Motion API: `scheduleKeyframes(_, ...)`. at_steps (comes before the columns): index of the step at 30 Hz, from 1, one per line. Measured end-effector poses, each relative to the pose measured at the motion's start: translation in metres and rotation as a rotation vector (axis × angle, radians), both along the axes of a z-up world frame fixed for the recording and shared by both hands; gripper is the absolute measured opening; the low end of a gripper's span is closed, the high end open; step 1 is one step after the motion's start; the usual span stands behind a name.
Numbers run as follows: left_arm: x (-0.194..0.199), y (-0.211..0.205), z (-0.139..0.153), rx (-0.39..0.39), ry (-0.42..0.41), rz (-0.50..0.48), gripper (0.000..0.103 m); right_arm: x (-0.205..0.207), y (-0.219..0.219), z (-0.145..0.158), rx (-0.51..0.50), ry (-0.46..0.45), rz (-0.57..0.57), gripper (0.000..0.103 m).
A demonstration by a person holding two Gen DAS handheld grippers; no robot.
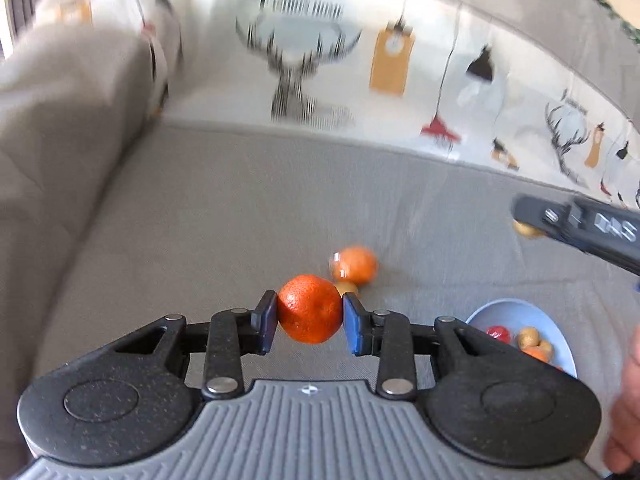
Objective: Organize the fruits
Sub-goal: 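Carry the tangerine and brown fruit over the light-blue plate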
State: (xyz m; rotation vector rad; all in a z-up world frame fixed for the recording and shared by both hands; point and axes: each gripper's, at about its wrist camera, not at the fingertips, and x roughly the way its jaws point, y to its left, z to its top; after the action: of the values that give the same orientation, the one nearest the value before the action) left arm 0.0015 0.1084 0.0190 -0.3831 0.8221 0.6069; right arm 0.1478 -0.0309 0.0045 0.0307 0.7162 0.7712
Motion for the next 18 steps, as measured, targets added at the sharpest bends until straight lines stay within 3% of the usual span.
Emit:
scheduleKeyframes(5,-0.02,-0.03,0.037,0.073,-0.078,-0.08,0.038,-0.039,-0.063,0.036,0.042,-0.112,0.02,0.028)
scheduleKeyframes(8,-0.034,-0.051,0.047,0.082,-0.134,-0.122,0.038,-0.064,-0.104,0.042,0.053,-0.16,0.012,0.028)
scheduleKeyframes(11,-0.047,-0.07,0.036,0.033,-0.192,-0.137,0.038,-0.08,-0.141,0.037,0.069,-0.175,-0.041,0.028)
scheduleKeyframes(13,-0.047,-0.076,0.023,-0.067,-0.166,-0.146,0.038,-0.083,-0.162,0.034,0.127,-0.15,-0.104,0.028)
scheduleKeyframes(15,-0.046,-0.075,0.02,-0.165,-0.204,-0.173,0.038,-0.089,-0.173,0.037,0.16,-0.18,-0.133,0.028)
scheduleKeyframes(18,-0.037,-0.079,0.014,-0.156,-0.167,-0.201,0.038,-0.094,-0.175,0.033,0.111,-0.204,-0.129,0.028)
